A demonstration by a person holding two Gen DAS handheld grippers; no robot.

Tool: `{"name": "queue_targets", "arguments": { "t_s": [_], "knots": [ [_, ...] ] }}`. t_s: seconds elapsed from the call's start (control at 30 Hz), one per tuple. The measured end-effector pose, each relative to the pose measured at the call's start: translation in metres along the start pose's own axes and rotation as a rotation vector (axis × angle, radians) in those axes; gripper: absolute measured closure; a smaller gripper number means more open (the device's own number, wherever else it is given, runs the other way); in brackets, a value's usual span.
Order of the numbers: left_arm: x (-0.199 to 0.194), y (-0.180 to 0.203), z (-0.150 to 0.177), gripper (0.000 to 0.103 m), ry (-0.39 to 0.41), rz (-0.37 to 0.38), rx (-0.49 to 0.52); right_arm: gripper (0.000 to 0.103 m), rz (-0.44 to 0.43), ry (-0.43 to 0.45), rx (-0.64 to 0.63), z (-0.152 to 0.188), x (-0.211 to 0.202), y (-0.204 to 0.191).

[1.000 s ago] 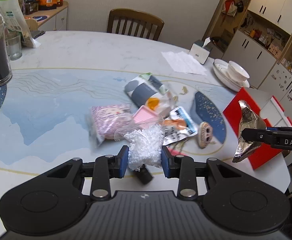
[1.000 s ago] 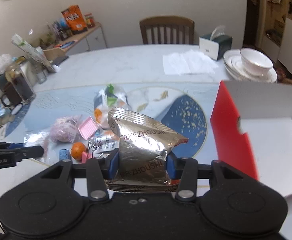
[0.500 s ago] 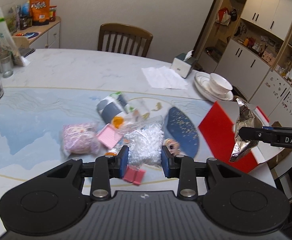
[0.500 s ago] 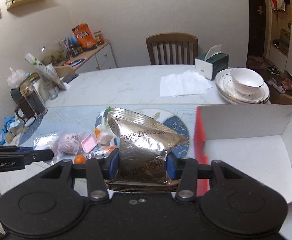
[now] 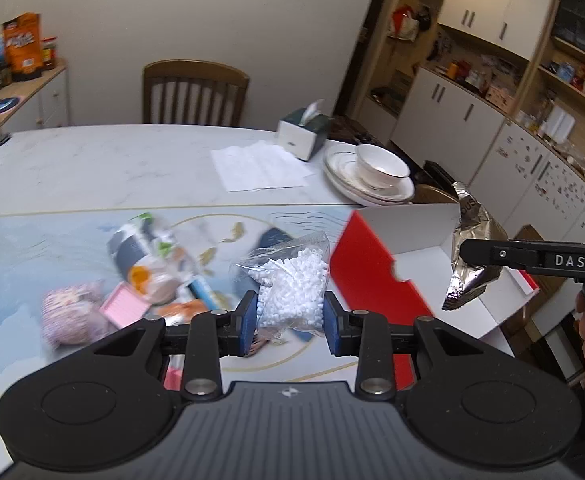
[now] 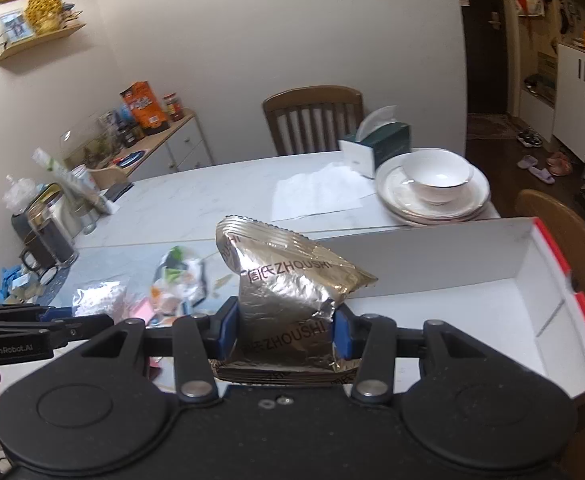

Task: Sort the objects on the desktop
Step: 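Carry the bead bag with left tool while right tool carries the silver bag into the box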

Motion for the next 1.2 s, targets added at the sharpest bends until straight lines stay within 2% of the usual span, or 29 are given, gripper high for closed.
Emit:
{"name": "queue_targets", "arguments": {
  "t_s": [0.6, 0.93, 1.2],
  "knots": [
    [0.078, 0.092, -0.002, 0.070, -0.070, 0.153, 0.098, 0.057, 0.125, -0.046, 0.007, 0.007, -0.004, 0.084],
    [0.116, 0.146, 0.002, 0.070, -0.096, 0.254, 0.202, 0.058, 0.172, -0.084, -0.022, 0.011, -0.002, 0.116],
    [0.146, 0.169, 0.012, 0.070, -0.125, 0.271, 0.281, 0.057, 0.214, -0.110, -0.054, 0.018, 0.002, 0.137]
  ]
}}
Point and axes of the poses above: each gripper's, at about its wrist camera, not at the fingertips, and x roughly the way its jaws point, y to its right, z to its underside, the point moved 5 cm from there along x, roughly the way its jaws point, and after that the axes turned 14 degrees about y, right-handed, at the moved point
